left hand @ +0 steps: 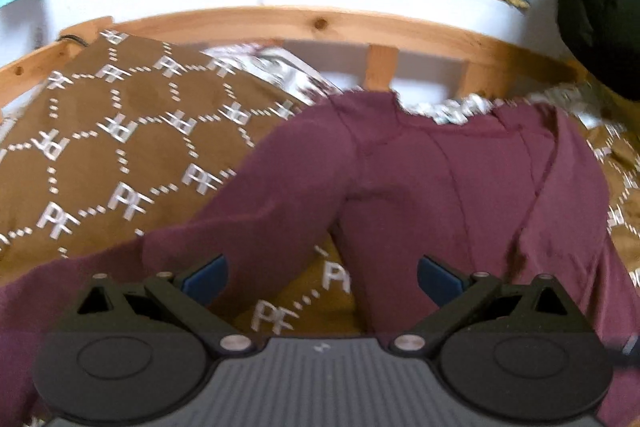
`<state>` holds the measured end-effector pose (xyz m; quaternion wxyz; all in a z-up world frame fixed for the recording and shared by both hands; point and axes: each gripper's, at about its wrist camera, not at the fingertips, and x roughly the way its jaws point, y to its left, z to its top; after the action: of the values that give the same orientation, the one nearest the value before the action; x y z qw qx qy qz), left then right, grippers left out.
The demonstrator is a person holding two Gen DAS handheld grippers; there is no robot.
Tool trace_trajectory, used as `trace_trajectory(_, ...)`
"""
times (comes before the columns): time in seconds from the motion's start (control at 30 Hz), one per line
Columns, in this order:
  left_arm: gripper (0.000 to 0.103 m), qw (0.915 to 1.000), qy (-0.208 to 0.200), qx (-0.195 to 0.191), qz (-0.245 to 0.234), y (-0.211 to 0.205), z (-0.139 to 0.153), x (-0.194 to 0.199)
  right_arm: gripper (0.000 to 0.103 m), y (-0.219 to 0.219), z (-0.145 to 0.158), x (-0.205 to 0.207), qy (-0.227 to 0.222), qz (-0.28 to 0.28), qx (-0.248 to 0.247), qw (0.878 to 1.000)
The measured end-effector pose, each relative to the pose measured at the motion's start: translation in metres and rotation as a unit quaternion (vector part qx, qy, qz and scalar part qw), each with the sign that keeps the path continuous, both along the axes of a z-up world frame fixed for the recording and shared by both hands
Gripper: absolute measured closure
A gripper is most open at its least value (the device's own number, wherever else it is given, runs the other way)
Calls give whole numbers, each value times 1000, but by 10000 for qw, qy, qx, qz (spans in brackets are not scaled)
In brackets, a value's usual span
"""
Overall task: Fold small clothes
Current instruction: 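Carry the held sleeve with the right gripper across the shirt body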
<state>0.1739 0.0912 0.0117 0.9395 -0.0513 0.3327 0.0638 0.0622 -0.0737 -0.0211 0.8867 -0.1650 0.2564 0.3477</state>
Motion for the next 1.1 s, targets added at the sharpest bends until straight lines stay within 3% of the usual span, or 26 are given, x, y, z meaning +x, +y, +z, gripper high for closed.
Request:
trace_trajectory(0.13, 0, 9987, 84, -76, -495, -19, -10, -2, 21, -49, 11, 8, -241, -720, 206, 9969)
trace_trajectory(0.2, 0, 9963, 198, -34, -838, -33, -17, -3, 19, -73, 15, 20, -444, -1232, 28, 9914)
trace_trajectory(0.37, 0, 9902, 517, 294, -1264, -62, -36, 1, 19, -119, 12, 64, -849, -2128, -1175, 9663)
trace_trajectory(0.53, 0, 9872, 830, 349, -1320, -67, -50, 8, 19, -143, 2, 108, -1316, -2143, -2194, 9427)
trace_trajectory(0.7, 0, 9864, 939, 378, -1294, -67, -56, 10, 40, -146, -24, 146, -1622, -1632, -2907, 9287)
trace_trajectory(0.9, 0, 9860, 987, 322, -1303, -65, -57, 8, 55, -133, -40, 176, -2180, -1153, -3502, 9036)
trace_trajectory(1.03, 1, 9855, 999, 299, -1336, -66, -58, 9, 83, -128, -42, 186, -2567, -951, -3623, 8910)
trace_trajectory(1.1, 1, 9855, 1000, 254, -1350, -66, -58, 8, 95, -128, -38, 188, -2595, -840, -3540, 8946)
